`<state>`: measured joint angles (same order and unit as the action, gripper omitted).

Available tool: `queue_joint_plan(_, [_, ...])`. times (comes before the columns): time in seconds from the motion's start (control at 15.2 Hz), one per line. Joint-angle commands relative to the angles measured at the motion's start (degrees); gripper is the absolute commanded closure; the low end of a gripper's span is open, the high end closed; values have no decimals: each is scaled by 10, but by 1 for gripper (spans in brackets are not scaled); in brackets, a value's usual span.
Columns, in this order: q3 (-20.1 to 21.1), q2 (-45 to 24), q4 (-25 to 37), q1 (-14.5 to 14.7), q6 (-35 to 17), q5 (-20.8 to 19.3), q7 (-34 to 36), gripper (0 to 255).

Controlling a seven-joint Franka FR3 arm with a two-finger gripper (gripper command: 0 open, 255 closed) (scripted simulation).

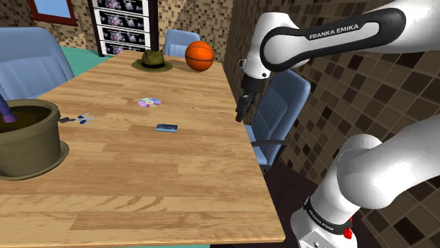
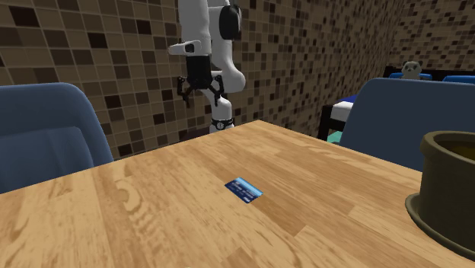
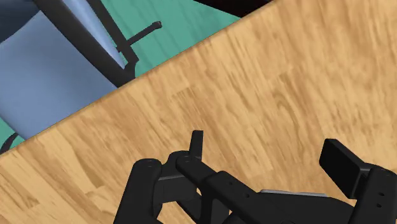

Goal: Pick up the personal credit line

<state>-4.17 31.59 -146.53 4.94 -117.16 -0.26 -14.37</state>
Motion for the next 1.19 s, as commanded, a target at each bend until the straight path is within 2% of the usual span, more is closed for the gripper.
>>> queue_joint_plan(0.0, [-9,-35,0,13,-59,12,-27,0])
queue_joint_plan(0.26, [-25,-108,16,42,-155,48,-87,0])
queue_joint_plan(0.53, [-42,-183,46,77,-236,103,-162,0])
queue_joint_plan(0.86, [-53,-276,103,119,-310,208,-282,0])
queue_joint_plan(1.12, [-43,-347,162,135,-345,308,-391,0])
